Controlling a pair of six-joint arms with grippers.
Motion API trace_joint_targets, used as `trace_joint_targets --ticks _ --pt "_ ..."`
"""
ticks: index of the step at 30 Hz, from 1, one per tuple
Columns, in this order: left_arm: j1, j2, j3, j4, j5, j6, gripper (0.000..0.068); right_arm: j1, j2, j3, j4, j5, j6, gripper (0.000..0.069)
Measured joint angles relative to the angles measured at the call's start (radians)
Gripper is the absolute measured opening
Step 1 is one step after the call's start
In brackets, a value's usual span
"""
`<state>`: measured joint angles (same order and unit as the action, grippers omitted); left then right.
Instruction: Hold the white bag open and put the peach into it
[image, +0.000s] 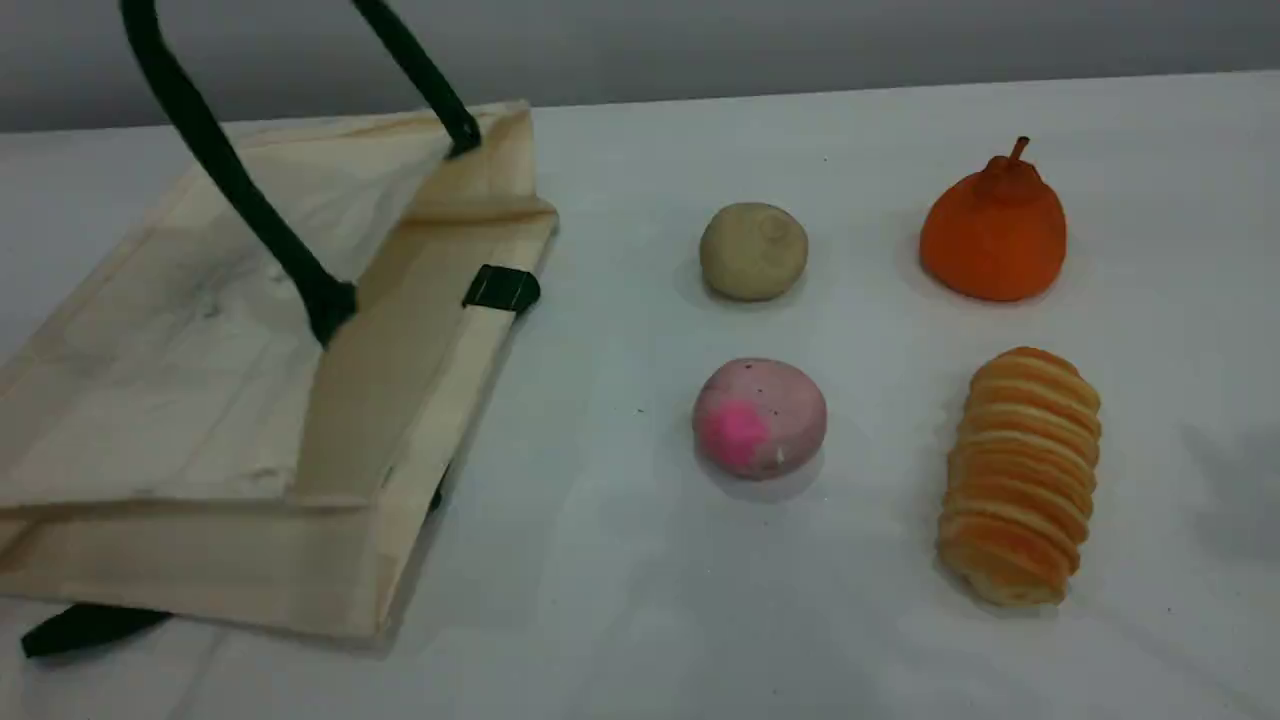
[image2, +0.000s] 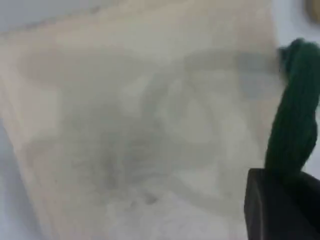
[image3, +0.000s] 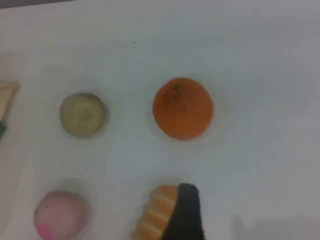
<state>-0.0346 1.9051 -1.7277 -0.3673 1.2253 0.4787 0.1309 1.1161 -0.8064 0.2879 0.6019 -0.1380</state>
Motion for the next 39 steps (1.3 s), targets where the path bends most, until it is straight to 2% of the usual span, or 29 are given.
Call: trace_joint_targets --ticks 4,8,18,22,32,39 --pt "-0.024 -0.081 0.011 -0.033 -0.002 0.043 0.0094 0.0 0.001 0.0 0.001 0.0 0.0 0.0578" --pt "-0.062 -0.154 0.011 -0.021 0.0 0.014 0.0094 0.0 0.001 0.0 0.001 -0.001 0.0 0.0578" --pt "-0.195 -0.231 0.011 -0.022 -0.003 0.038 0.0094 0.0 0.001 0.0 0.002 0.001 -0.023 0.0578" --pt "-0.234 -0.255 0.011 0.01 -0.003 0.038 0.0094 0.0 0.001 0.0 0.002 0.004 -0.033 0.0578" --pt "-0.237 -0.34 0.011 0.012 -0.002 0.041 0.0094 0.006 0.06 0.0 0.011 0.021 -0.113 0.0578" --pt "-0.237 -0.351 0.011 0.014 -0.002 0.037 0.0094 0.12 0.188 0.0 0.023 0.002 -0.221 0.0578"
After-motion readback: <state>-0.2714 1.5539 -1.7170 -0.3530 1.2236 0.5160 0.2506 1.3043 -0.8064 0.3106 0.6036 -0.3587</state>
